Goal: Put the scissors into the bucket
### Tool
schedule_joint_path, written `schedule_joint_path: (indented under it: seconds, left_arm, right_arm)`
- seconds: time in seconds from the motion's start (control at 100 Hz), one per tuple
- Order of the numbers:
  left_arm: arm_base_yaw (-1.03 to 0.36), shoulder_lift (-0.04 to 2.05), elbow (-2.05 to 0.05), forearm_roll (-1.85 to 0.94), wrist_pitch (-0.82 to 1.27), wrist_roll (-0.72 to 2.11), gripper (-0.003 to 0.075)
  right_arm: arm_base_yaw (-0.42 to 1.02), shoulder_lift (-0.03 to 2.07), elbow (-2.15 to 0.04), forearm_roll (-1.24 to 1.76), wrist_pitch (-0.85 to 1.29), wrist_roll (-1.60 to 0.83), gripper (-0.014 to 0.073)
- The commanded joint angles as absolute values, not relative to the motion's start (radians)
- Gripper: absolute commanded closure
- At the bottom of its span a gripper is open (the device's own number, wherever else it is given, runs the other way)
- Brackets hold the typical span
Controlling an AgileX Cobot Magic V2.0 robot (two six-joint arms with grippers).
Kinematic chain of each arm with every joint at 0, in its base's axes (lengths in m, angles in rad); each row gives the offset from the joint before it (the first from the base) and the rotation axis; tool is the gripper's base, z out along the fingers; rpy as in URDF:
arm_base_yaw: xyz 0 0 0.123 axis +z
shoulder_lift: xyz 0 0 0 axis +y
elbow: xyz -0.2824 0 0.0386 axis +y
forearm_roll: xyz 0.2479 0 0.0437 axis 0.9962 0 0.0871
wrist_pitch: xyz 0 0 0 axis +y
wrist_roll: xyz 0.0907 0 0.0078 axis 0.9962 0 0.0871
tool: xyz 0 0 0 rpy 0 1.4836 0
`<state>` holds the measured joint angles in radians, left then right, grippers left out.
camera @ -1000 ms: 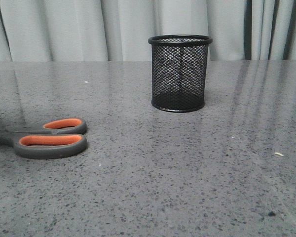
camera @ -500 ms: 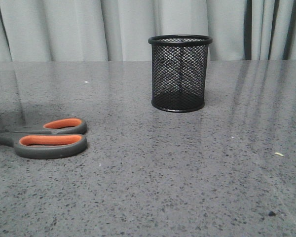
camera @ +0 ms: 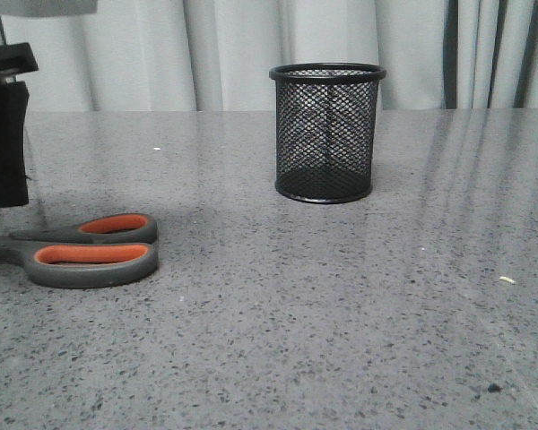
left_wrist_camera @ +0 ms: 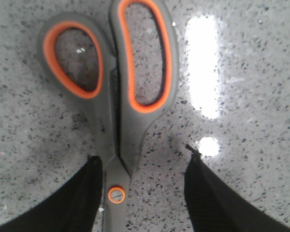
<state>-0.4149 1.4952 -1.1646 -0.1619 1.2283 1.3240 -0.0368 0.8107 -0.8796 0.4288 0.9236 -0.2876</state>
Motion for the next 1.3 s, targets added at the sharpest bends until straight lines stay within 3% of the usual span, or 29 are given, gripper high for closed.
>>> schedule_joint_path:
  seconds: [0.0,1.29]
  left_arm:
    - [-0.425,1.477,-1.197,-0.172,1.258,1.328,0.0358]
    - [-0.425,1.567,-1.198,-0.214,1.155,1.381,0.0358]
  right_arm:
    - [-0.039,0.811,-0.913,0.455,0.867,-0.298,0.0148]
    - [-0.039,0.811,-0.913,0.476,0.861,-0.304,0.0148]
